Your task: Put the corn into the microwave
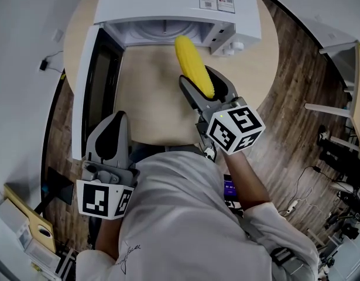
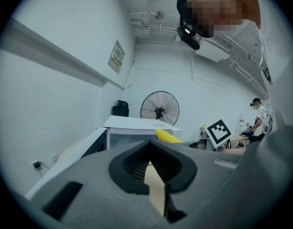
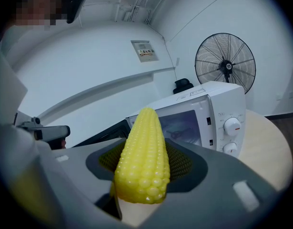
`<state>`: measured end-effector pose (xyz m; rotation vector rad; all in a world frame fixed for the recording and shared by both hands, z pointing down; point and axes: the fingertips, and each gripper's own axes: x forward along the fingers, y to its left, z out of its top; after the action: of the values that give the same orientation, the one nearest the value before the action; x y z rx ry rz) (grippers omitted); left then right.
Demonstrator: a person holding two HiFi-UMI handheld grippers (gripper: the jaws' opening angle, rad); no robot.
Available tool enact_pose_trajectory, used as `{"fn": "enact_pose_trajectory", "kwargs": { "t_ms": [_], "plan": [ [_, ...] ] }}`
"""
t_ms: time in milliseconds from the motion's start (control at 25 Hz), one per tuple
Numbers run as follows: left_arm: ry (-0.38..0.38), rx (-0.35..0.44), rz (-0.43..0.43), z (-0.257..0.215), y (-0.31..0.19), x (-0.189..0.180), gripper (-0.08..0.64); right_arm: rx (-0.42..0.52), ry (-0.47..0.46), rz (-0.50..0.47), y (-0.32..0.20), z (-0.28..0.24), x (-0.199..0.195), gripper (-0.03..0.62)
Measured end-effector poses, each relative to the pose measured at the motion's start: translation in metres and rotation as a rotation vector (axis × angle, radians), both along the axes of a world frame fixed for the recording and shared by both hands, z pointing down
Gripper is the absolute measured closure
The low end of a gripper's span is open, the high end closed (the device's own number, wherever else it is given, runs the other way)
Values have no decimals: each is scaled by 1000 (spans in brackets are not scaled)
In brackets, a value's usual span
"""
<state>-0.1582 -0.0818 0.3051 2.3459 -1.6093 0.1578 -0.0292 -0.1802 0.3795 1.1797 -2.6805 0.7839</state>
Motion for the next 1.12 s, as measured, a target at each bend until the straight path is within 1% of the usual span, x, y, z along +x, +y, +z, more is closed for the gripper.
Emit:
{"fn": "enact_pose_trajectory", "kwargs": {
  "t_ms": [480,800,1120],
  "plan": [
    [8,-34,18,13,-4,-2,568,-17,39,-14,-17,21,-6,328],
    [6,-44,12,13,-10,-6,569,-33,51,-10,-29,34,-10,328],
    [7,-52,18,16,-19,0,569,-48,58,-4,-49,53,-17,328]
  ]
}}
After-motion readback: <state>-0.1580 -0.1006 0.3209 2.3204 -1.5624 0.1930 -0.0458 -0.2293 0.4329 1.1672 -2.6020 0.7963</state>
